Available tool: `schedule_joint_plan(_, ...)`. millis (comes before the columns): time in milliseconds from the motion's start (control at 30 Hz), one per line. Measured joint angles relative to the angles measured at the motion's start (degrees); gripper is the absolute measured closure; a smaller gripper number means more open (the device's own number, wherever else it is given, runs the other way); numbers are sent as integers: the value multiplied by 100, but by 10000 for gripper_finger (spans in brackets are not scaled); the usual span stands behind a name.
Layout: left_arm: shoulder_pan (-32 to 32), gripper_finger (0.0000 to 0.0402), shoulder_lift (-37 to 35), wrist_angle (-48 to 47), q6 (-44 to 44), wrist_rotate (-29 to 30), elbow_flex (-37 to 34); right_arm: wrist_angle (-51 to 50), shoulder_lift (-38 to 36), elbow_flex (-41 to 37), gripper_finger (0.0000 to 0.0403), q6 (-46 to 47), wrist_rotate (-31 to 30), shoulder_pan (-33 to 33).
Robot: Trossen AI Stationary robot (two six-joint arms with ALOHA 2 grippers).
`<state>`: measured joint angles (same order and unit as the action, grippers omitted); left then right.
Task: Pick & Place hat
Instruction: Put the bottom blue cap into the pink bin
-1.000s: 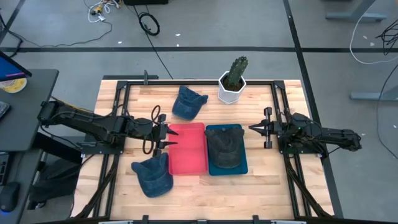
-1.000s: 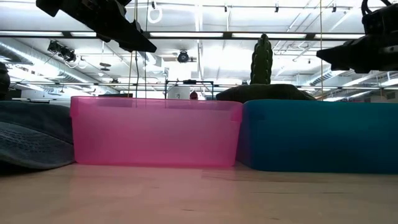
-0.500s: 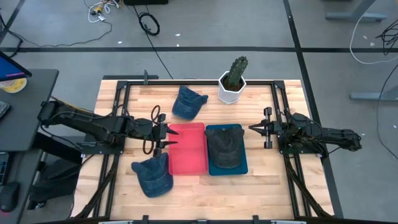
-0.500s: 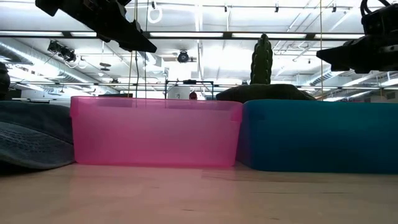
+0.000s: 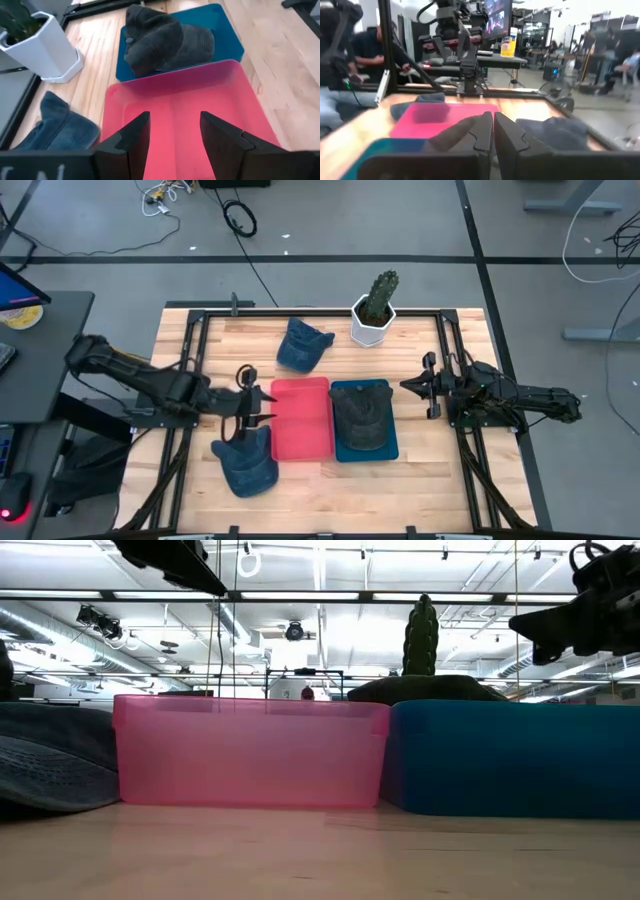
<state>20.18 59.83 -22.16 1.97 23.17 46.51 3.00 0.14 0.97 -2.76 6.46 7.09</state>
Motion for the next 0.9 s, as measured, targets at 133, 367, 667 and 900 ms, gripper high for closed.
schedule_joint_plan(133, 368, 225, 0, -197, 93, 441, 127, -2, 0, 0, 383, 308, 0, 0)
schedule_joint_plan(367, 925, 225, 13, -376, 497, 769, 274, -4, 0, 0, 383, 332, -104, 3)
schedule_joint_plan(667, 1584, 225, 83, -662, 1782, 868, 286, -17, 0, 0, 383, 39, -107, 4)
schedule_joint_plan(900, 2088, 225, 544, -900, 2612, 793, 287, -10, 0, 0, 383, 79, -107, 4)
